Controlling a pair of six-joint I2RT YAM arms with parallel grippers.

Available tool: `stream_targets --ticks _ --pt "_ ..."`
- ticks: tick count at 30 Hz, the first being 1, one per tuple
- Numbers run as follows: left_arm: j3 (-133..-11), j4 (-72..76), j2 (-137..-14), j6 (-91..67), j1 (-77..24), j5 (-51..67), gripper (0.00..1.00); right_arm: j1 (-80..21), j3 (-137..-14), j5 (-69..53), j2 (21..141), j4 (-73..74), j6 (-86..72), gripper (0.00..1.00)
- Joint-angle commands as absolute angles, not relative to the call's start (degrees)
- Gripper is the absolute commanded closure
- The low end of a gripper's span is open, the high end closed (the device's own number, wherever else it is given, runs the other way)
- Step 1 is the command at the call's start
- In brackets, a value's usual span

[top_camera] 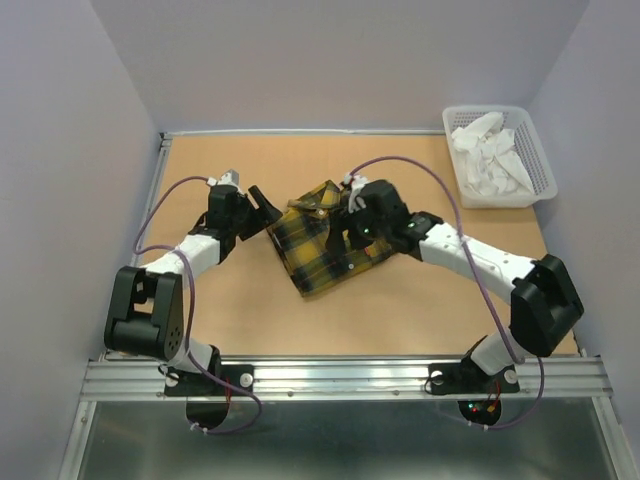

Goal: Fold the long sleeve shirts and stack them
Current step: Fold the shirt

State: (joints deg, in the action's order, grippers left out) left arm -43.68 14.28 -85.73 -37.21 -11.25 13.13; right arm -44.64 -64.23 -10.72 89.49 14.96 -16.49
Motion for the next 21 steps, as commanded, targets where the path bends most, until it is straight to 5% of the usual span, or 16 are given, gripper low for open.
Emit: stream_targets --ticks 1,8,21 --pt "-45.4 6.5 -76.5 -33.7 -11.2 11.1 0.13 -36.8 -67.1 -11.6 84.4 15.3 -17.4 0.22" --pt "-45.5 6.2 -68.6 -40.7 -14.9 13.1 0.09 -25.4 -66.3 -14.8 83.1 12.0 -22.5 0.24" --pt "-63.1 11.9 -93.0 -45.8 -28.8 7.8 0.2 -15.5 -55.5 -26.2 86.9 -8.2 -38.1 0.36"
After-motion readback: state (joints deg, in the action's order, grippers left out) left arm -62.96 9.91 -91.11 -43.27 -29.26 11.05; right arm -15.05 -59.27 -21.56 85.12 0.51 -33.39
